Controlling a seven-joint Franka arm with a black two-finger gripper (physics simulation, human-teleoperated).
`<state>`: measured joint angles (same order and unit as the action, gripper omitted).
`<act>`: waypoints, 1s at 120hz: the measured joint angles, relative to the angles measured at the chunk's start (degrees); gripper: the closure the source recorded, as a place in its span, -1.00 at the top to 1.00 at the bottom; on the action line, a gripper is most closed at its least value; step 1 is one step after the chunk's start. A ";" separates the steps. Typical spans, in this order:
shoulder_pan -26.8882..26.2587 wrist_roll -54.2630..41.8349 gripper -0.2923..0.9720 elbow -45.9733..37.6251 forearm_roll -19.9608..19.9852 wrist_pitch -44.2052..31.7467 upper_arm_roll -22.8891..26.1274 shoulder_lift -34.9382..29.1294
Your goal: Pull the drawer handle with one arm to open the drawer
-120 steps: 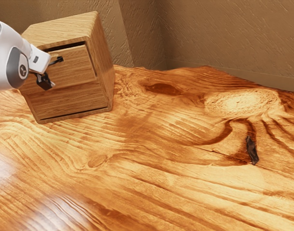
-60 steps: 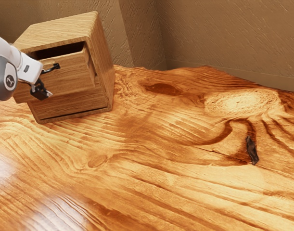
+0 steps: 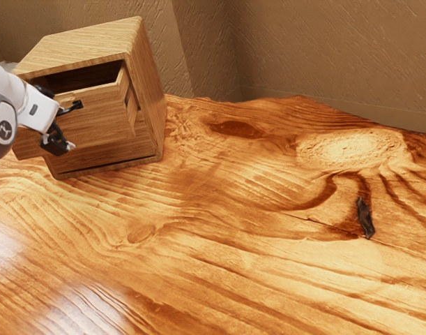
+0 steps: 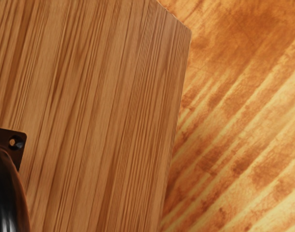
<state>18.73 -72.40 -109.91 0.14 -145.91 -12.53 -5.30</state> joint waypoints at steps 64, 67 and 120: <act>0.02 0.39 0.54 -8.21 -0.31 0.00 1.19 -7.38; -0.06 0.42 0.53 -8.29 -0.40 0.02 1.19 -7.58; -1.34 10.74 0.53 27.55 -0.30 35.70 13.92 -4.81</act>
<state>17.39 -61.65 -82.35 -0.16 -110.21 1.39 -10.11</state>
